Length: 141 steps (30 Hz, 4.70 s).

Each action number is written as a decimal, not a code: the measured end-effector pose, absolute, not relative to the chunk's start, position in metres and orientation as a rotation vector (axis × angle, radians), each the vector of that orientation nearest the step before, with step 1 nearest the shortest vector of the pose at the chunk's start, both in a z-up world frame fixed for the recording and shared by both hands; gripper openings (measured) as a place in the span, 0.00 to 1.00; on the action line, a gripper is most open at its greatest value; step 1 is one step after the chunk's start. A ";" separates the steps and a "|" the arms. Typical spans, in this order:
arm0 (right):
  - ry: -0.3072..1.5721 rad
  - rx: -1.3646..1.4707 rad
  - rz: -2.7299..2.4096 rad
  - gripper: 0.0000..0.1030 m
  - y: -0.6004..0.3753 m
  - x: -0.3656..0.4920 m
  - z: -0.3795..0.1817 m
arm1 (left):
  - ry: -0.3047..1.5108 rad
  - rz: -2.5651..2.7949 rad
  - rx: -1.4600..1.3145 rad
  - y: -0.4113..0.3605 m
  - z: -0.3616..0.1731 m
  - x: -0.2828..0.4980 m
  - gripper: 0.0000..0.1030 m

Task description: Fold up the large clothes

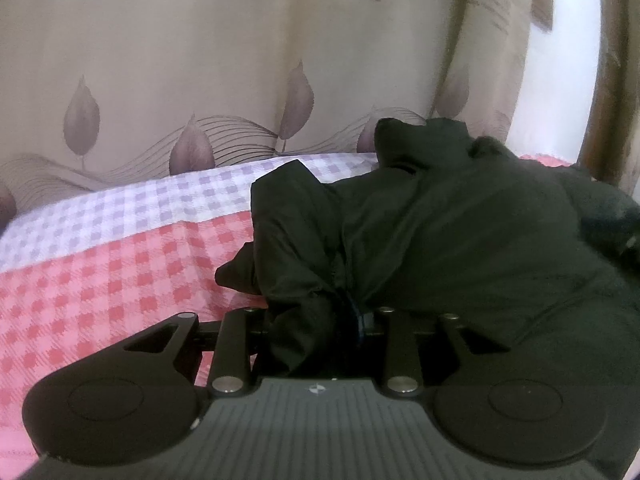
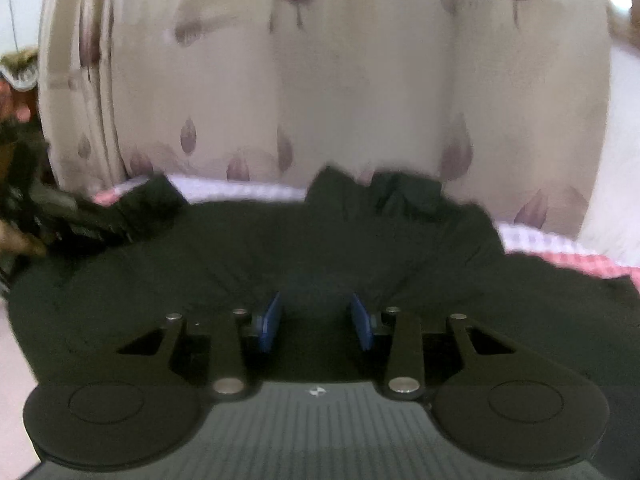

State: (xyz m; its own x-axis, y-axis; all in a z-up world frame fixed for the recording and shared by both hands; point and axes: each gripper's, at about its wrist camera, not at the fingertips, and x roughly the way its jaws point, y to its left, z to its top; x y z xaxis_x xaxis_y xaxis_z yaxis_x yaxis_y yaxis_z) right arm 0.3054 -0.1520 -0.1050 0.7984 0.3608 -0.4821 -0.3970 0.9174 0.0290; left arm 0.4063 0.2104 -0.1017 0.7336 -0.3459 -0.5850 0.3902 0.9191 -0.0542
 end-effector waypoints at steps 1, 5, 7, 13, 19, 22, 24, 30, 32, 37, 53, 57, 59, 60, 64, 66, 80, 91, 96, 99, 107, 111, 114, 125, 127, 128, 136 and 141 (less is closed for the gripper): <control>0.514 -0.075 0.405 0.36 -0.151 0.309 -0.112 | 0.637 -0.408 0.030 0.216 -0.103 0.409 0.38; 0.552 -0.091 0.405 0.36 -0.147 0.315 -0.119 | 0.668 -0.425 -0.210 0.247 -0.117 0.418 0.46; 0.609 -0.072 0.422 0.36 -0.151 0.323 -0.112 | 0.673 -0.432 -0.274 0.255 -0.119 0.419 0.46; 0.537 -0.039 0.480 0.38 -0.138 0.328 -0.049 | 0.680 -0.455 -0.385 0.269 -0.124 0.423 0.46; 0.601 -0.116 0.543 0.36 -0.069 0.388 -0.064 | 0.687 -0.481 -0.511 0.284 -0.130 0.427 0.46; 0.671 -0.155 0.495 0.37 -0.052 0.414 -0.100 | 0.689 -0.501 -0.566 0.290 -0.133 0.429 0.49; 0.681 -0.138 0.502 0.37 -0.053 0.419 -0.116 | 0.689 -0.516 -0.569 0.290 -0.132 0.430 0.50; 0.679 -0.093 0.514 0.36 -0.061 0.418 -0.121 | 0.698 -0.660 -0.507 0.282 -0.126 0.433 0.85; 0.673 -0.069 0.522 0.37 -0.062 0.418 -0.121 | 0.710 -0.711 -0.465 0.275 -0.124 0.436 1.00; 0.665 0.023 0.556 0.38 -0.069 0.423 -0.119 | 0.736 -0.740 -0.467 0.275 -0.124 0.456 0.96; 0.550 0.155 0.559 0.49 -0.102 0.392 -0.082 | 0.771 -0.701 -0.513 0.274 -0.136 0.472 0.40; 0.533 -0.062 0.455 0.47 -0.120 0.370 -0.066 | 0.764 -0.690 -0.521 0.276 -0.135 0.469 0.40; 0.602 -0.125 0.408 0.36 -0.129 0.374 -0.079 | 0.762 -0.682 -0.522 0.276 -0.135 0.467 0.41; 0.640 -0.130 0.394 0.33 -0.133 0.378 -0.089 | 0.761 -0.678 -0.521 0.276 -0.135 0.467 0.41; 0.657 -0.115 0.393 0.32 -0.132 0.387 -0.112 | 0.762 -0.665 -0.527 0.277 -0.135 0.466 0.41; 0.693 -0.094 0.402 0.32 -0.133 0.392 -0.108 | 0.762 -0.659 -0.526 0.277 -0.134 0.465 0.41; 0.602 -0.120 0.459 0.34 -0.159 0.328 -0.114 | 0.758 -0.622 -0.541 0.272 -0.129 0.457 0.35; 0.548 -0.069 0.488 0.34 -0.173 0.333 -0.127 | 0.752 -0.655 -0.530 0.267 -0.128 0.451 0.59; 0.542 -0.063 0.486 0.34 -0.171 0.330 -0.128 | 0.767 -0.634 -0.512 0.261 -0.124 0.450 0.37; 0.546 -0.047 0.490 0.34 -0.173 0.330 -0.128 | 0.765 -0.604 -0.481 0.253 -0.105 0.443 0.23; 0.563 0.007 0.505 0.37 -0.180 0.333 -0.127 | 0.723 -0.570 -0.516 0.213 -0.009 0.417 0.20; 0.579 0.085 0.509 0.41 -0.190 0.329 -0.121 | 0.730 -0.577 -0.433 0.174 0.030 0.406 0.20; 0.510 0.157 0.517 0.41 -0.203 0.301 -0.113 | 0.751 -0.561 -0.388 0.144 0.050 0.401 0.20; 0.540 0.325 0.577 0.41 -0.239 0.281 -0.128 | 0.847 -0.599 -0.330 0.013 0.087 0.377 0.20; 0.543 0.372 0.586 0.41 -0.244 0.283 -0.133 | 0.871 -0.615 -0.320 -0.016 0.083 0.374 0.20; 0.548 0.395 0.593 0.41 -0.246 0.284 -0.134 | 0.889 -0.623 -0.334 -0.029 0.078 0.375 0.20; 0.517 0.602 0.626 0.40 -0.287 0.264 -0.142 | 0.979 -0.715 -0.582 -0.080 0.006 0.387 0.33; 0.476 0.725 0.611 0.41 -0.325 0.237 -0.146 | 0.910 -0.847 -0.795 -0.071 -0.040 0.393 0.48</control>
